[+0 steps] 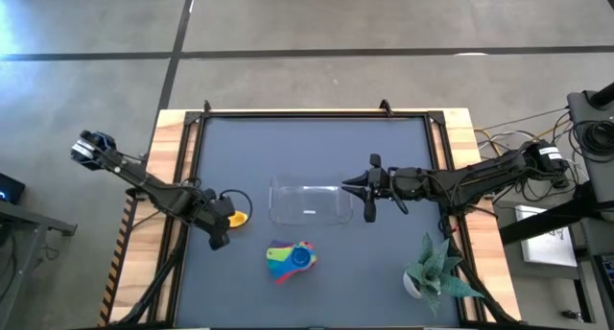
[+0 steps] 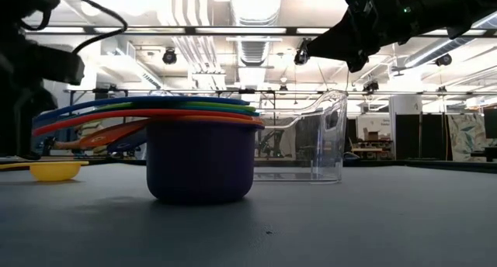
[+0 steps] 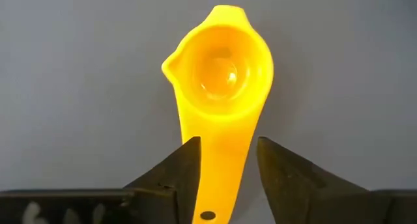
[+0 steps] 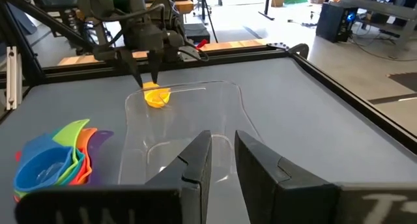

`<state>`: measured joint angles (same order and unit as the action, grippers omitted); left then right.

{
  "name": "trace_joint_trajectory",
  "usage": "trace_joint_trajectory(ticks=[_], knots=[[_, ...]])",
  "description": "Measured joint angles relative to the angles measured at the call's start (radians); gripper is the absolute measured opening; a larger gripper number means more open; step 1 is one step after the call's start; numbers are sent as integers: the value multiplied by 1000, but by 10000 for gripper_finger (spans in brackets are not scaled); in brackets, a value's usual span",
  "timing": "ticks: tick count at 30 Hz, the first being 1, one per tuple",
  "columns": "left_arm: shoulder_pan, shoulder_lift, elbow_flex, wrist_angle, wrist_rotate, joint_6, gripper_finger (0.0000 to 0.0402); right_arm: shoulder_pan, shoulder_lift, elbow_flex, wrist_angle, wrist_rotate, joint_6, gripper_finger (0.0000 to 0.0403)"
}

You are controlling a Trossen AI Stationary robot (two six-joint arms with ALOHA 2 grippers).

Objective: Nest measuring cups in basket
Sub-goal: Stack the yellow measuring cup on top of the blue measuring cup

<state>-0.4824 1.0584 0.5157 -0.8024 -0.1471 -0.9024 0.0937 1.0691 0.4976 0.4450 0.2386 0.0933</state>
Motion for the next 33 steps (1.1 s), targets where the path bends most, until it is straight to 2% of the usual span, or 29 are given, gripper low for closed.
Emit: trace_joint_trajectory(ticks=[11, 15, 17, 20, 25, 26, 33], knots=[[0, 56, -35, 2, -9, -14, 250, 0, 0, 0, 0, 0, -13, 57], [0, 94, -58, 18, -19, -52, 267, 0, 0, 0, 0, 0, -15, 57], [-1, 111, -57, 26, -19, -51, 263, 0, 0, 0, 0, 0, -15, 57], [-1, 131, -43, 28, -18, -29, 235, 0, 0, 0, 0, 0, -15, 57], [0, 144, -11, 26, -27, 30, 138, 0, 0, 0, 0, 0, -15, 57], [0, 145, 0, 19, -28, 33, 128, 0, 0, 0, 0, 0, -15, 57], [0, 142, 177, -131, -38, 3, 130, 0, 0, 0, 0, 0, -15, 57]])
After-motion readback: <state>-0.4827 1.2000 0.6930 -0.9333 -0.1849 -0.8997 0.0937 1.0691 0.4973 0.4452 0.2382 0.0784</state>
